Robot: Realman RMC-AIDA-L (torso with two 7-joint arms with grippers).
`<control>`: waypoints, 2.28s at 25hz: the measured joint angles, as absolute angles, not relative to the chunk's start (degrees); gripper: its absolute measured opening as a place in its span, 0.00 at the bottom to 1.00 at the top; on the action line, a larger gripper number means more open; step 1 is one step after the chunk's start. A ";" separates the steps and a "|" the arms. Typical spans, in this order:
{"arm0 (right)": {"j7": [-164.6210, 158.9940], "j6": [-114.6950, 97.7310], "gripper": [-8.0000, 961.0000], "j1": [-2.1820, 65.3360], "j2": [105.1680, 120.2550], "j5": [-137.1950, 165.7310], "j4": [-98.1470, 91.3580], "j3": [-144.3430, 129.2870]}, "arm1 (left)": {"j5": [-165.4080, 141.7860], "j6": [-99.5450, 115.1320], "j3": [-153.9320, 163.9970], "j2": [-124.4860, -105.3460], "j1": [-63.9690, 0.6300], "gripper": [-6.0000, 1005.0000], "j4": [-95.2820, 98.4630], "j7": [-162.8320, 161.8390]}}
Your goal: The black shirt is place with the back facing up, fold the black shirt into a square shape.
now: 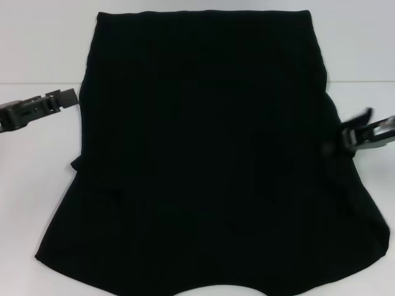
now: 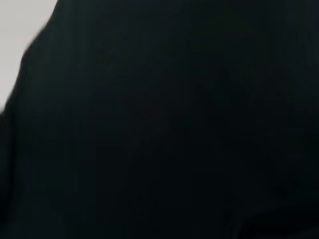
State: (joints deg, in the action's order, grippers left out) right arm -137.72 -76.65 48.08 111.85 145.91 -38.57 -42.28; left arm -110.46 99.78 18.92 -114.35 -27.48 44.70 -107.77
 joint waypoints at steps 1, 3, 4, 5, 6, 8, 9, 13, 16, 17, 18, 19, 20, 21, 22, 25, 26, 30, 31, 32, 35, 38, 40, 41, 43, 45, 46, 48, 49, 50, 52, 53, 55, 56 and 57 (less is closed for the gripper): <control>-136.89 -76.48 0.03 48.45 112.37 145.96 -38.62 -44.52 | -110.46 99.83 18.29 -114.34 -27.32 0.76 44.50 -107.68; -135.51 -76.08 0.03 48.80 113.11 146.07 -38.63 -47.72 | -110.46 99.91 17.45 -114.23 -27.03 0.75 44.22 -107.58; -134.94 -75.86 0.03 48.86 113.35 146.10 -38.63 -48.73 | -110.46 99.93 17.14 -114.18 -26.88 0.75 44.11 -107.54; -134.25 -75.64 0.03 48.91 113.51 146.04 -38.66 -49.41 | -110.46 99.93 16.91 -114.13 -26.67 0.75 44.07 -107.52; -133.67 -75.54 0.03 48.96 113.63 145.88 -38.68 -49.68 | -110.45 99.93 16.76 -114.10 -26.59 0.75 44.01 -107.49; -133.08 -75.45 0.05 48.97 113.68 145.56 -38.71 -49.56 | -110.43 99.86 16.05 -114.03 -26.37 0.75 43.79 -107.43; -133.17 -75.45 0.06 48.98 113.65 145.49 -38.70 -49.25 | -110.42 99.86 15.70 -114.00 -26.32 0.74 43.64 -107.42; -134.56 -75.42 0.10 49.06 112.63 144.17 -38.73 -44.66 | -109.97 99.93 15.25 -113.90 -26.29 0.74 43.47 -107.45; -135.18 -75.40 0.14 49.01 111.36 140.53 -38.49 -40.59 | -110.04 99.97 15.54 -113.38 -26.28 0.73 43.25 -109.65; -135.34 -75.37 0.18 48.97 110.93 139.12 -38.27 -39.53 | -110.04 99.97 15.54 -113.38 -26.28 0.73 43.25 -109.65; -135.50 -75.38 0.22 48.92 110.53 137.80 -38.09 -38.61 | -110.63 100.26 15.97 -112.82 -26.14 0.73 43.06 -111.67; -135.89 -75.45 0.26 48.87 110.21 136.72 -38.09 -38.13 | -112.38 101.17 17.10 -111.79 -25.78 0.73 42.85 -115.57; -136.43 -75.65 0.30 48.76 109.98 136.15 -38.11 -37.88 | -113.47 101.68 17.77 -111.21 -25.52 0.73 42.79 -117.47; -136.95 -75.97 0.34 48.65 109.88 135.93 -38.18 -37.83 | -115.27 102.51 18.84 -110.41 -25.23 0.73 42.75 -120.07; -137.68 -76.17 0.38 48.48 109.72 135.85 -38.35 -37.81 | -116.93 103.07 19.34 -109.90 -25.09 0.73 42.70 -121.75; -138.76 -76.64 0.54 48.07 109.36 135.89 -38.56 -37.83 | -125.20 105.53 19.76 -107.85 -24.29 0.72 42.44 -127.54; -138.84 -76.75 0.59 47.99 109.28 135.91 -38.57 -37.83 | -126.44 105.77 19.48 -107.76 -24.09 0.72 42.55 -128.18; -138.80 -76.78 0.71 47.61 109.21 135.88 -38.58 -37.79 | -132.95 105.29 18.92 -107.91 -23.42 0.71 43.47 -131.14; -138.74 -76.82 0.73 47.57 109.21 135.84 -38.58 -37.79 | -134.73 104.83 18.95 -108.04 -23.41 0.71 43.48 -131.55; -138.69 -76.82 0.75 47.53 109.20 135.84 -38.58 -37.83 | -136.79 104.22 19.11 -108.22 -23.41 0.71 43.42 -131.99; -138.51 -76.83 0.77 47.45 109.18 135.89 -38.58 -38.07 | -140.73 102.99 19.40 -108.76 -23.47 0.71 43.34 -132.83; -138.42 -76.83 0.77 47.26 109.17 135.91 -38.58 -38.11 | -143.04 101.15 19.46 -109.25 -23.36 0.69 42.88 -133.64; -138.39 -76.82 0.77 47.12 109.16 135.91 -38.58 -38.10 | -143.60 100.44 19.48 -109.46 -23.36 0.67 42.76 -133.97; -138.38 -76.81 0.77 47.01 109.15 135.90 -38.58 -38.10 | -144.08 99.87 19.49 -109.71 -23.42 0.66 42.69 -134.24; -138.36 -76.80 0.77 46.82 109.15 135.87 -38.58 -38.08 | -144.73 99.01 19.51 -110.22 -23.68 0.65 42.47 -134.59; -138.31 -76.78 0.77 46.73 109.15 135.80 -38.58 -37.96 | -145.13 98.26 19.54 -110.55 -24.05 0.65 42.06 -134.78; -138.28 -76.78 0.77 46.66 109.15 135.76 -38.58 -37.89 | -145.20 97.90 19.57 -110.67 -24.26 0.65 41.71 -134.82; -138.27 -76.77 0.77 46.56 109.16 135.69 -38.58 -37.84 | -145.25 97.35 19.59 -110.85 -24.56 0.65 41.26 -134.83; -138.25 -76.77 0.77 46.48 109.16 135.67 -38.58 -37.82 | -145.32 96.88 19.60 -110.98 -24.71 0.65 41.09 -134.84; -138.21 -76.76 0.77 46.39 109.16 135.66 -38.58 -37.79 | -145.37 96.46 19.60 -111.06 -24.83 0.65 40.96 -134.84; -138.13 -76.73 0.77 46.23 109.16 135.66 -38.58 -37.75 | -145.59 95.59 19.60 -111.14 -25.19 0.65 40.39 -134.85; -138.10 -76.71 0.77 46.10 109.16 135.65 -38.58 -37.72 | -145.86 95.13 19.60 -111.15 -25.55 0.65 39.97 -134.86; -138.08 -76.70 0.77 45.97 109.16 135.63 -38.58 -37.71 | -146.34 94.50 19.64 -111.23 -26.11 0.65 39.37 -134.86; -138.08 -76.72 0.77 45.92 109.16 135.63 -38.58 -37.70 | -146.55 94.31 19.69 -111.35 -26.43 0.65 39.20 -134.85; -138.08 -76.75 0.77 45.86 109.16 135.62 -38.58 -37.70 | -146.70 94.16 19.72 -111.48 -26.72 0.65 39.09 -134.77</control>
State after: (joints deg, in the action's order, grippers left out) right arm -138.08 -76.75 45.86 109.16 135.62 -38.58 -37.70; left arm -146.70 94.16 19.72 -111.48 -26.72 39.09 -134.77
